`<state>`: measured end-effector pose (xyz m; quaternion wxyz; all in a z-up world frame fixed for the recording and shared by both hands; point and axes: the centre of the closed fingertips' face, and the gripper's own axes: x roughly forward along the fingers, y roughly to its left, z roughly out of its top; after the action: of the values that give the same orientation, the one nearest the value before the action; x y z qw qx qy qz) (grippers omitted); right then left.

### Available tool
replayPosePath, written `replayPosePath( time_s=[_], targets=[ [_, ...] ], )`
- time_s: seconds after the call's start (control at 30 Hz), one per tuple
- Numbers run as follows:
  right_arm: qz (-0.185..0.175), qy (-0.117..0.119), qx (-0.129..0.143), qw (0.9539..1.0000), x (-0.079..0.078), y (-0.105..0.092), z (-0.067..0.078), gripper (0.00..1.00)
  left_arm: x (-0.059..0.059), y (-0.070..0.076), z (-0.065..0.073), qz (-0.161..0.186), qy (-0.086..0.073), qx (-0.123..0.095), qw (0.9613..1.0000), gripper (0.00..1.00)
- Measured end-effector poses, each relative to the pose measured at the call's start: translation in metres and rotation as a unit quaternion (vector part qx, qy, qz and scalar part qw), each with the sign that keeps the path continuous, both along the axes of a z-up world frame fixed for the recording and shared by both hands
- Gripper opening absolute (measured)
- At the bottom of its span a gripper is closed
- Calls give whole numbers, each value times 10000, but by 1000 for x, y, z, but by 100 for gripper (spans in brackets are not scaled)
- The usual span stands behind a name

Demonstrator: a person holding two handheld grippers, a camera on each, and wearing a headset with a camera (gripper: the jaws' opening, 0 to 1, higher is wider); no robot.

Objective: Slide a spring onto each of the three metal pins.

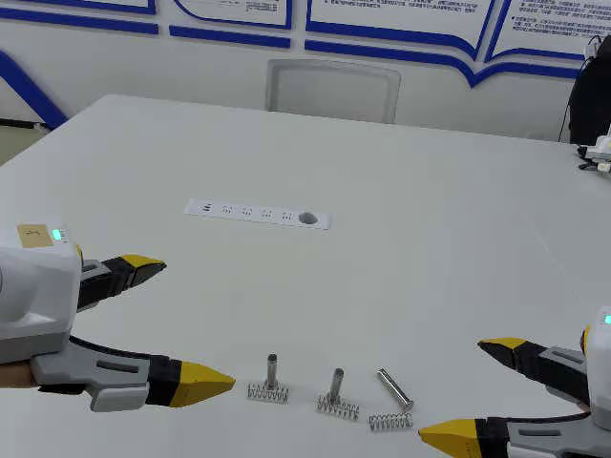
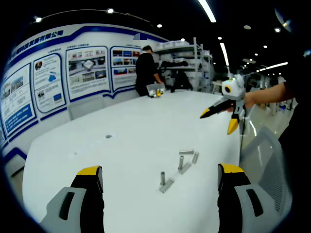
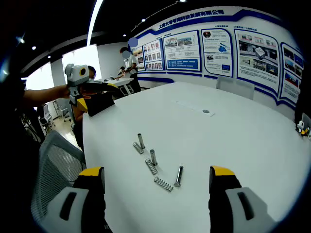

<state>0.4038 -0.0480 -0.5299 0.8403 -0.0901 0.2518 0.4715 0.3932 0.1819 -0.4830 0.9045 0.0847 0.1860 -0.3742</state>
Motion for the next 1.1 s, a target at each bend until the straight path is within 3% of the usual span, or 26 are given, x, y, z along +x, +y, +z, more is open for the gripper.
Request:
replayPosePath(
  time_s=[0.2,0.43,0.73,1.1],
  targets=[
    [77,-29,28,10000,-1,3,2,89,-2,-1,-6,-35,87,43,9999,100],
    [75,4,23,10000,-2,3,1,89,-3,-4,-7,-66,81,36,9999,100],
    [153,2,-177,9997,-6,-1,-3,89,-5,-1,-11,-42,136,76,9999,100],
    [284,43,-209,9994,-10,10,-7,89,-7,3,-15,-12,146,126,9998,100]
  ],
)
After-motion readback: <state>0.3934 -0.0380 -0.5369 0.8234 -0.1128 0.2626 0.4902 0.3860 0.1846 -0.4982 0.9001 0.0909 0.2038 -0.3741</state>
